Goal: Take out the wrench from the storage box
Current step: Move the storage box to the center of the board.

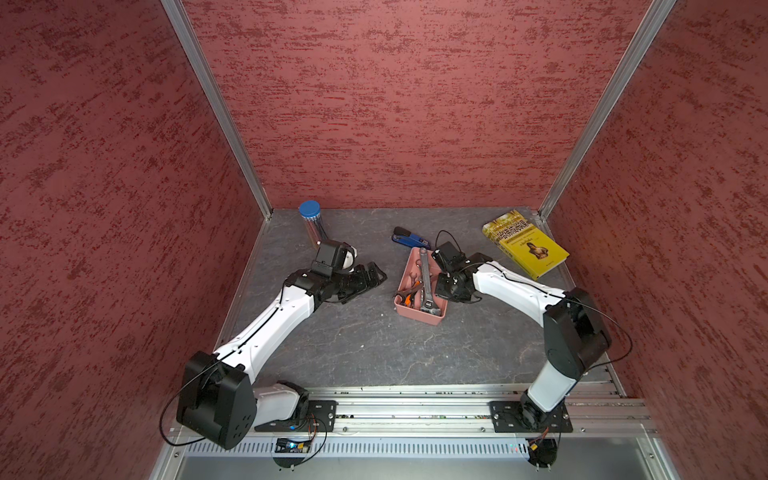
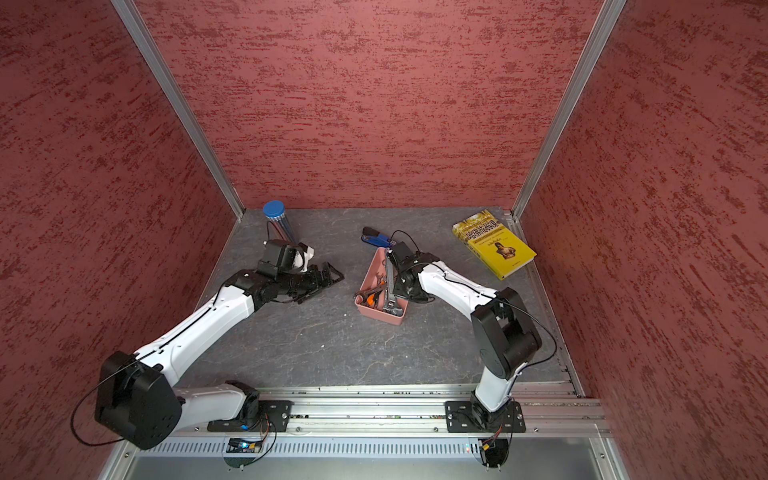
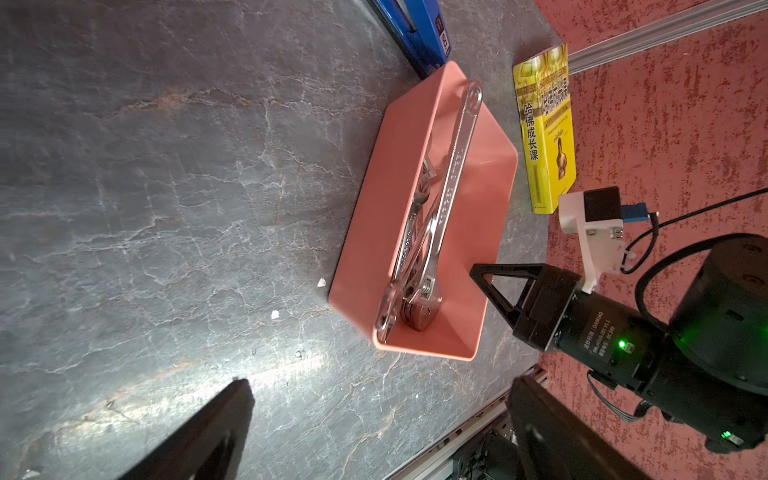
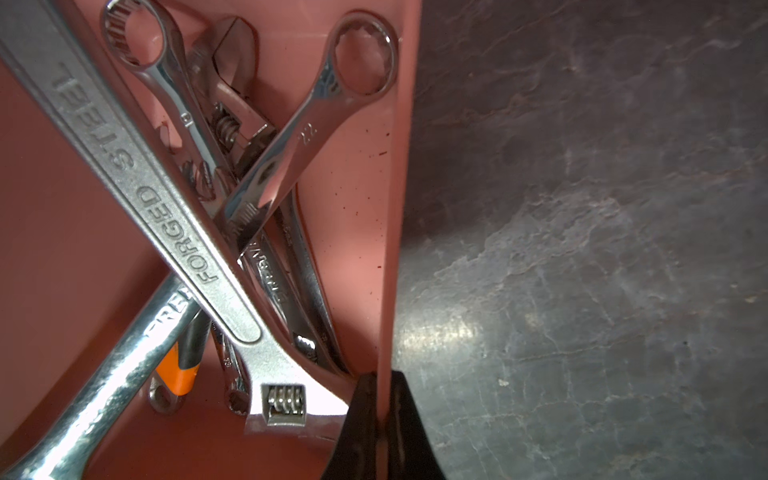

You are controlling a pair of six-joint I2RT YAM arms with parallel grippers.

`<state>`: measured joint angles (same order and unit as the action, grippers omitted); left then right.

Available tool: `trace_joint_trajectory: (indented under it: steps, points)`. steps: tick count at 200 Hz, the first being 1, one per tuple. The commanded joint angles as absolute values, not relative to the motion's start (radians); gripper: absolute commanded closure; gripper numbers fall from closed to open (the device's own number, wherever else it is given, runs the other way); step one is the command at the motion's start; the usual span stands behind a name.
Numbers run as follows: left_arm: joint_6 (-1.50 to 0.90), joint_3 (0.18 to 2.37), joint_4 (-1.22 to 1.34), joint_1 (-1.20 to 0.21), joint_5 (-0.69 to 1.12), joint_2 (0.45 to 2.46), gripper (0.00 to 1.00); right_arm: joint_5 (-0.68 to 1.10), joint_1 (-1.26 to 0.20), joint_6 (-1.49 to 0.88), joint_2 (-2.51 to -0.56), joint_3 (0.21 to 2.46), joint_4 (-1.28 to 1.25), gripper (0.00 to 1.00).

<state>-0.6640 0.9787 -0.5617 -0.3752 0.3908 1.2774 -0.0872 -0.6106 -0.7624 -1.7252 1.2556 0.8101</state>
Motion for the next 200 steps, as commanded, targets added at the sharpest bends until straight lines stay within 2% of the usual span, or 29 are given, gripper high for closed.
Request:
trace_joint_trajectory:
  steps: [1, 61, 90, 104, 122, 147, 167, 200]
  points:
    - [-0.642, 0.982, -0.594, -0.366, 0.369, 1.236, 0.00, -0.003, -0.693, -0.652, -1.716, 1.306, 0.821, 1.00]
    - [-0.636, 0.933, -0.646, -0.311, 0.357, 1.147, 0.00, -0.030, -0.762, -0.643, -1.769, 1.386, 0.857, 1.00]
    - [-0.641, 0.913, -0.643, -0.299, 0.360, 1.129, 0.00, -0.052, -0.762, -0.672, -1.767, 1.400, 0.877, 0.89]
    - [-0.643, 0.909, -0.638, -0.299, 0.364, 1.131, 0.00, -0.062, -0.762, -0.682, -1.764, 1.406, 0.885, 0.86]
    - [-0.641, 0.908, -0.634, -0.298, 0.365, 1.134, 0.00, -0.079, -0.762, -0.693, -1.760, 1.412, 0.901, 0.76]
    - [-0.634, 0.918, -0.640, -0.292, 0.368, 1.137, 0.00, -0.119, -0.761, -0.692, -1.732, 1.442, 0.933, 0.75]
    - [-0.615, 0.929, -0.644, -0.280, 0.381, 1.136, 0.00, -0.139, -0.761, -0.657, -1.708, 1.479, 0.943, 0.71]
    - [-0.565, 0.936, -0.653, -0.229, 0.429, 1.119, 0.00, -0.048, -0.762, -0.561, -1.665, 1.475, 0.860, 0.62]
